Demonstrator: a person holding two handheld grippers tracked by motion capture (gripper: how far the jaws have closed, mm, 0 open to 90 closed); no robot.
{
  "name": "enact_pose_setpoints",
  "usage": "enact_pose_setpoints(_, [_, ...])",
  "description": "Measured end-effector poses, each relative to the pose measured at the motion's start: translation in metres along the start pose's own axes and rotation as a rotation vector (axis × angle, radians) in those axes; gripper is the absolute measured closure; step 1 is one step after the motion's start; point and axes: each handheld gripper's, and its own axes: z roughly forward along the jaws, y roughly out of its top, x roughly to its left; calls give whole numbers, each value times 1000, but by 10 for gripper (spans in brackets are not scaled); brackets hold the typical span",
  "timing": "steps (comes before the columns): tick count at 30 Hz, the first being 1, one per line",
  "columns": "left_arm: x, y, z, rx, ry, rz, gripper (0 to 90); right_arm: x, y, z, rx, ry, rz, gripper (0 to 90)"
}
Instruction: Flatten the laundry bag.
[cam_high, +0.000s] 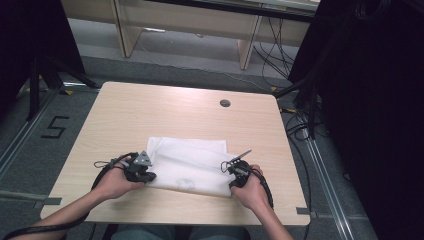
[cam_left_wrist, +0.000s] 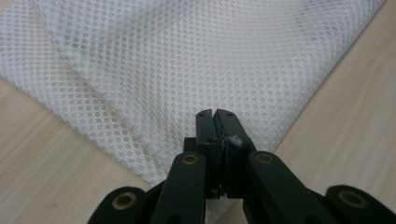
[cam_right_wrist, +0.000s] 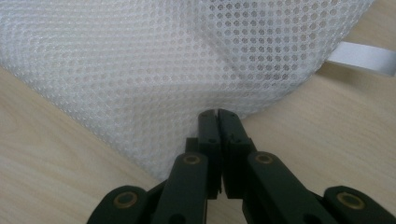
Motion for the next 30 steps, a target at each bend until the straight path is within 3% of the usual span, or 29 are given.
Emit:
enact_pose_setpoints(1, [0, 0, 0, 0, 0, 0, 876, 0, 0, 0, 0, 0, 0, 889])
enact_pose_setpoints(2, [2, 0, 0, -1, 11, 0, 875, 3, 4, 0, 8, 6, 40, 884])
enact_pose_setpoints(6, [6, 0, -1, 4, 27, 2, 869, 5, 7, -3, 1, 12, 52, 864])
enact_pose_setpoints(8, [5, 0, 0, -4, 23, -16, 860, 2, 8, -7, -20, 14, 38, 859])
enact_pose_setpoints(9, [6, 0, -1, -5, 16, -26, 850, -1, 11, -14, -66, 16, 32, 842])
enact_pose_setpoints(10, [6, 1, -1, -3, 28, -23, 843, -1, 14, -19, -71, 24, 55, 826])
enact_pose_setpoints(11, [5, 1, -3, -11, 25, -25, 835, -2, 17, -23, -96, 22, 48, 803])
enact_pose_setpoints(12, [4, 3, -3, -26, 33, -23, 829, -5, 21, -26, -129, 14, 28, 777])
enact_pose_setpoints(14, [0, 6, -5, -59, 22, -30, 825, -6, 26, -29, -147, 12, 21, 753])
enact_pose_setpoints(15, [-6, 11, -7, -88, 12, -30, 811, -8, 38, -30, -190, 11, 0, 693])
enact_pose_setpoints(17, [-9, 13, -7, -98, -2, -25, 803, -7, 43, -30, -192, 13, 5, 662])
enact_pose_setpoints(19, [-20, 24, -3, -114, -36, 11, 766, -7, 65, -21, -214, 26, -34, 615])
enact_pose_setpoints(21, [-21, 26, -2, -115, -47, 35, 758, -8, 72, -16, -220, 23, -51, 598])
enact_pose_setpoints(22, [-26, 29, -1, -122, -52, 26, 751, -8, 76, -13, -221, 19, -59, 582])
enact_pose_setpoints(23, [-30, 33, 2, -126, -72, 43, 732, -9, 87, -5, -235, 9, -78, 554])
enact_pose_setpoints(30, [-34, 36, 17, -100, -111, 67, 689, -7, 114, 17, -238, -9, -135, 477])
